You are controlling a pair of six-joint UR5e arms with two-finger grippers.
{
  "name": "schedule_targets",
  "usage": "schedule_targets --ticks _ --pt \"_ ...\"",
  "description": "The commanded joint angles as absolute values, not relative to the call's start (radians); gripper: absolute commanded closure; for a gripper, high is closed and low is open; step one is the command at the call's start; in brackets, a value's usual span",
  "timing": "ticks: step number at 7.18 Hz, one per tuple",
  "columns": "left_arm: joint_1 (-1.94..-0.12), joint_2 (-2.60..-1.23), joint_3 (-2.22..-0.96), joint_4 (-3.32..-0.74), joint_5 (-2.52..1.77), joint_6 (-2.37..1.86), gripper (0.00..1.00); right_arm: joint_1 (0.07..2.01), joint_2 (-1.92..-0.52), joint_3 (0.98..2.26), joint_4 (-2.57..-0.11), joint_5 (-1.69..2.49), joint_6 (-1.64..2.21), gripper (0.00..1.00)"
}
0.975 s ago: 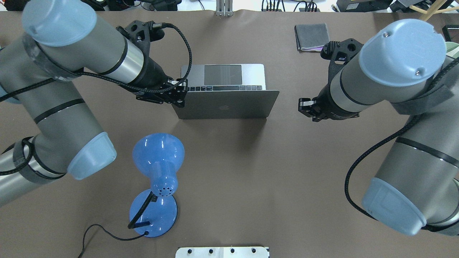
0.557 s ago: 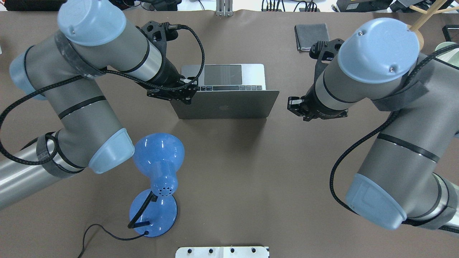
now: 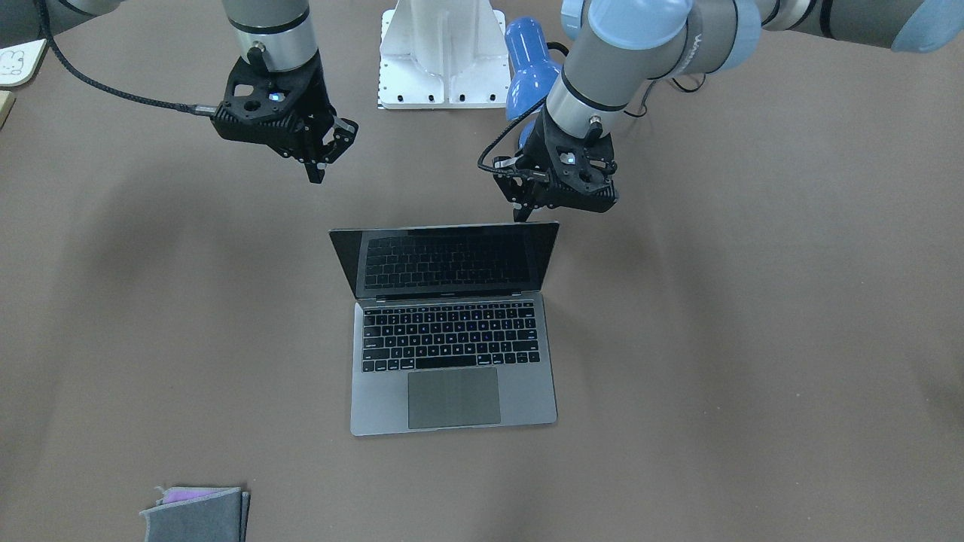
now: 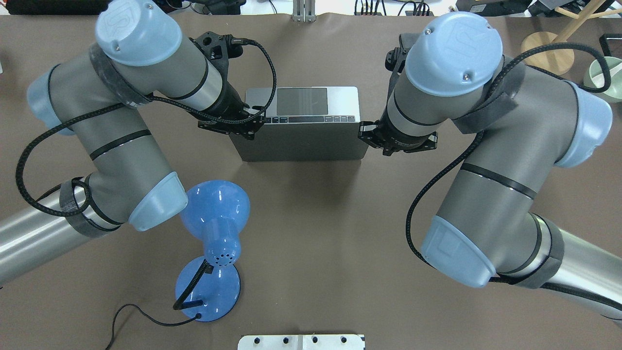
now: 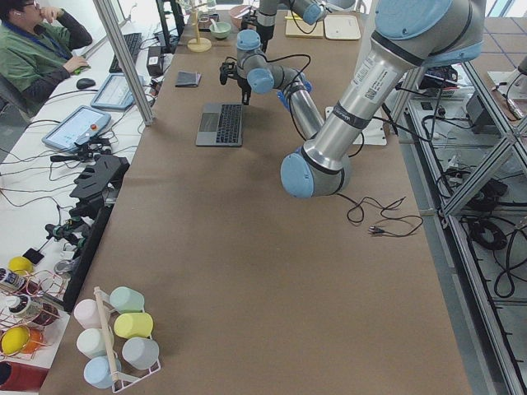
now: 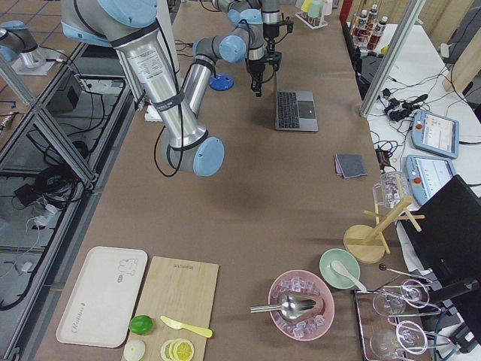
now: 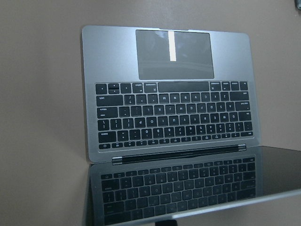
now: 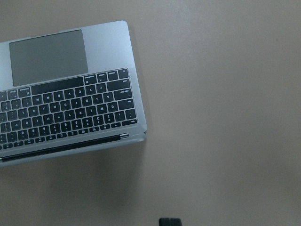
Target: Close laptop
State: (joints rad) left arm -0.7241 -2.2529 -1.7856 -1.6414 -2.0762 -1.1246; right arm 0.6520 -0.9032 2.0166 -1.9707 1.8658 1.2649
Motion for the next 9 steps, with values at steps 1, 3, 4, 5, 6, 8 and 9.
schedule_targets --ticks 1,3,4,5,6,8,9 --pt "-0.724 -2.249 -1.781 -1.641 -2.074 -1.091 1.00 0.652 -0.850 1.916 -1.887 1.864 1.288 1.00" --pt "-0.724 -2.250 -1.779 -1.641 -2.074 -1.091 1.00 0.652 -0.845 1.875 -1.840 1.864 1.317 1.00" --pt "-0.724 -2.253 -1.779 -1.641 -2.074 -1.089 1.00 0.650 -0.845 1.855 -1.818 1.864 1.318 1.00" --pt "-0.724 -2.256 -1.778 -1.641 -2.074 -1.089 1.00 0.652 -0.829 1.835 -1.818 1.861 1.318 1.00" --pt "-0.724 -2.258 -1.778 -1.641 -2.074 -1.089 1.00 0.655 -0.799 1.794 -1.818 1.846 1.318 1.00" --pt "-0.726 -2.270 -1.749 -1.641 -2.056 -1.044 1.00 0.684 -0.788 1.731 -1.751 1.844 1.318 1.00" --pt "-0.727 -2.276 -1.726 -1.641 -2.056 -1.019 1.00 0.701 -0.787 1.698 -1.717 1.844 1.316 1.00"
